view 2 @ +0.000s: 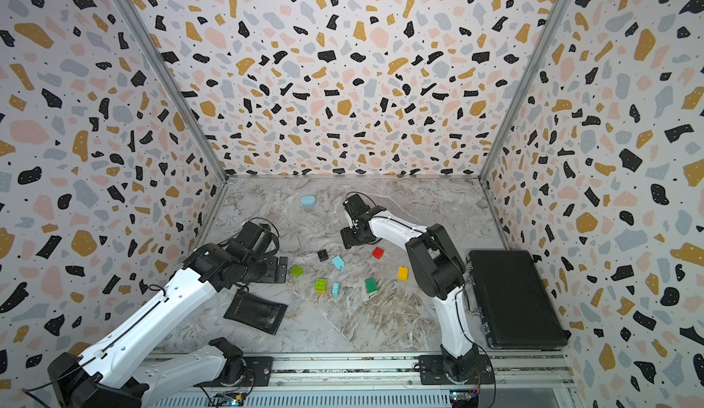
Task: Assemble the letter h with lego
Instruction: Pick up the lego brick from the center of the board, then assemble the lego brick with the lego brick.
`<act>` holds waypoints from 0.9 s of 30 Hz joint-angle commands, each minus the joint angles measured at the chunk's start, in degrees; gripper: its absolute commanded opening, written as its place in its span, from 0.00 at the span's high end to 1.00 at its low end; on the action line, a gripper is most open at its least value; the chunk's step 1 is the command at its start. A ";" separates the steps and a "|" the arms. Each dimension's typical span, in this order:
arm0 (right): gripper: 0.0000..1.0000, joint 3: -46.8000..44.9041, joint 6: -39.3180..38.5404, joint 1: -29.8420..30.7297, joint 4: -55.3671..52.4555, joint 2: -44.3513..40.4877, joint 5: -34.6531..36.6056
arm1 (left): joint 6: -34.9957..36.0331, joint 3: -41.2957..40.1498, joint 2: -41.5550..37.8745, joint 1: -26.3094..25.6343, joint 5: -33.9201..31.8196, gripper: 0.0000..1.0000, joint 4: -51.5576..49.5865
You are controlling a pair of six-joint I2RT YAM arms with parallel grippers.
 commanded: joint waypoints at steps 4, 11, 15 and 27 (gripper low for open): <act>0.72 -9.63 20.39 4.01 3.72 -13.77 4.21 | 1.10 -1.11 -1.61 0.28 1.33 0.01 1.09; 0.78 -9.55 33.03 16.27 -1.37 -14.22 12.68 | 0.68 -0.85 -2.52 0.26 -0.44 0.01 0.55; 0.83 -5.54 38.93 20.31 -7.71 -10.24 16.26 | -0.45 -0.58 -3.58 0.36 -4.10 0.01 -0.45; 0.85 1.14 45.44 26.93 -15.47 -4.23 22.24 | -0.96 -0.56 -5.49 0.49 -5.47 0.01 -0.89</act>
